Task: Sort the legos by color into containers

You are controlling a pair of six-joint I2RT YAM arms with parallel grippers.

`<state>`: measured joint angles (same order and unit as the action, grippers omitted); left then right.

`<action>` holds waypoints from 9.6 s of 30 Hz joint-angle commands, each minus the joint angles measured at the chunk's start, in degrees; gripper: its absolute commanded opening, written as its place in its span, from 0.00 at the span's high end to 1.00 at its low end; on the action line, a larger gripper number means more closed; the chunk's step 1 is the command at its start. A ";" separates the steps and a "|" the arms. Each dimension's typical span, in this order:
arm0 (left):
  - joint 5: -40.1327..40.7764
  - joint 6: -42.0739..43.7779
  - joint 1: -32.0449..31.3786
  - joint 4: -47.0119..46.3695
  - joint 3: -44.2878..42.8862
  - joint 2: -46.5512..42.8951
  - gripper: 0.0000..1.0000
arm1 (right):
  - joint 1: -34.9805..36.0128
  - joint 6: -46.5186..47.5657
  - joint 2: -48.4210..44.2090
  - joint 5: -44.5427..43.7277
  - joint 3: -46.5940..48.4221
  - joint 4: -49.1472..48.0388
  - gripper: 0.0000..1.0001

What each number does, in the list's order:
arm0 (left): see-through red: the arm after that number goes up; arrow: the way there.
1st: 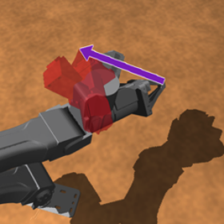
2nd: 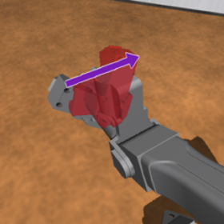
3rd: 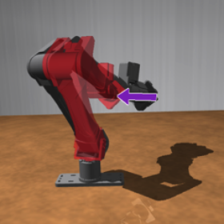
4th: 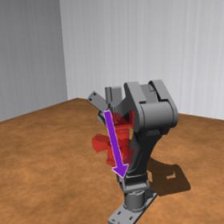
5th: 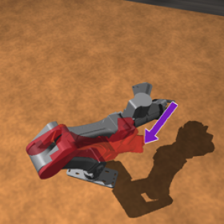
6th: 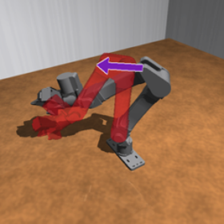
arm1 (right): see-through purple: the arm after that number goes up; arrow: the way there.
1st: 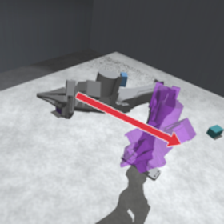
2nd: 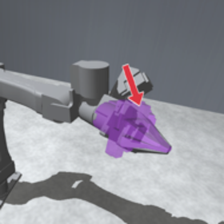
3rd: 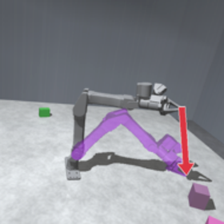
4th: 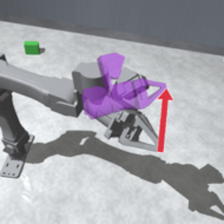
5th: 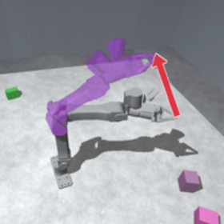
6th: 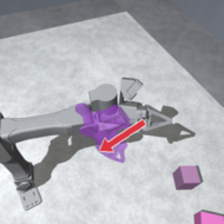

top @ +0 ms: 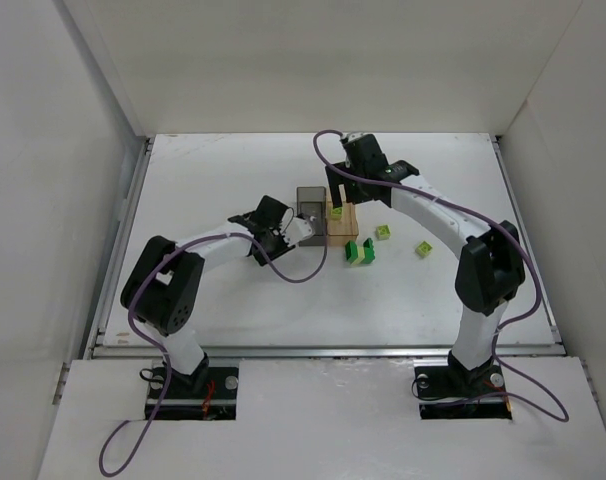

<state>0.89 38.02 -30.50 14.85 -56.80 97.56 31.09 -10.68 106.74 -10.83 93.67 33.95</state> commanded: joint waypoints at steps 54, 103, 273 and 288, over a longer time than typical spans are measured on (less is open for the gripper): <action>-32.61 -17.92 10.10 9.04 -35.67 6.77 0.31 | -7.98 -5.93 -9.88 -0.61 -8.14 -5.12 0.09; -29.44 18.86 14.41 24.16 -30.55 20.65 1.00 | -7.98 -4.09 -8.56 1.34 -8.33 -5.13 0.09; 29.88 -33.62 10.11 5.98 -24.68 -1.15 0.01 | -1.65 -1.98 -4.80 4.92 -9.56 -14.88 1.00; 26.98 -42.85 11.25 6.24 -21.87 0.18 0.00 | -1.64 -3.46 -3.28 10.47 -1.65 -5.39 0.03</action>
<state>28.73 -2.13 -19.64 22.04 -80.20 98.19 29.80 -13.69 109.27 -1.28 89.25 27.68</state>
